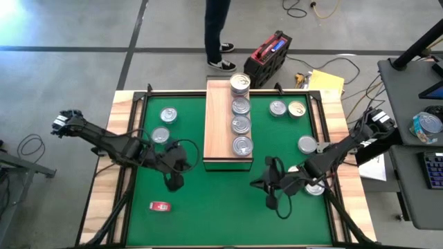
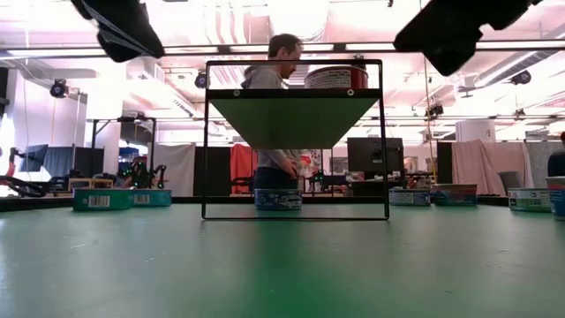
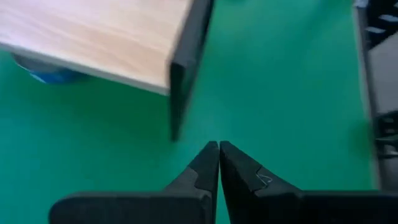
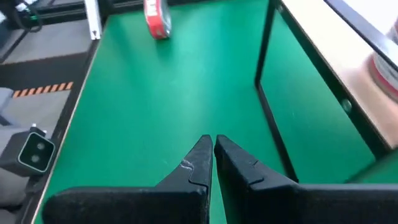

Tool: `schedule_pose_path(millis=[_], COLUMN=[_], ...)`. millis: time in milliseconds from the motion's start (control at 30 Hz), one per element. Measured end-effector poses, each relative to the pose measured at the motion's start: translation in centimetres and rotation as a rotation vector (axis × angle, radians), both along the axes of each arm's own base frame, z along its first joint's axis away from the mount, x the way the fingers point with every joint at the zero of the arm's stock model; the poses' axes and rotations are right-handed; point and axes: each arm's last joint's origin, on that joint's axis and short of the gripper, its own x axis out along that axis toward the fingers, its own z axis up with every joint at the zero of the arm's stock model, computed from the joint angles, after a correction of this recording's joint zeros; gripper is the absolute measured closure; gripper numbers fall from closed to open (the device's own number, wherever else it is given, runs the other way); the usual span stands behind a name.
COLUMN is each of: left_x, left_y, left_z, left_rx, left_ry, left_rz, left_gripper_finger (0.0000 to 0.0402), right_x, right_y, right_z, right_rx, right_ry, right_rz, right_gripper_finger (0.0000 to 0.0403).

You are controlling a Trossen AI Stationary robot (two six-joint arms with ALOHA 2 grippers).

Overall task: Stack canned seafood by type on shelf
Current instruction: Put the top blue tuna can on the shelf

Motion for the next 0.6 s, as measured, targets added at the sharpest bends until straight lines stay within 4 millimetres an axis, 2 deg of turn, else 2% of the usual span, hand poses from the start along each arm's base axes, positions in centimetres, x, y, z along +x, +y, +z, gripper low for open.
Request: schedule_pose_path(millis=[300, 600], left_x=[-0.9, -1.6], left_y=[-2.1, -3.3], left_z=[-0.1, -0.1], left_rx=[-0.159, -0.370], left_ry=[0.025, 0.122], left_rz=[0.015, 0.008], left_gripper_finger=[0.0401, 0.0401], right_x=[0.0, 0.0], right_y=[0.4, 0.4], right_z=[0.3, 0.3], right_rx=[-0.043, -0.077], right_ry=[-0.038, -0.039], right_rz=[0.046, 0.066], right_gripper_finger=[0.0390, 0.0390])
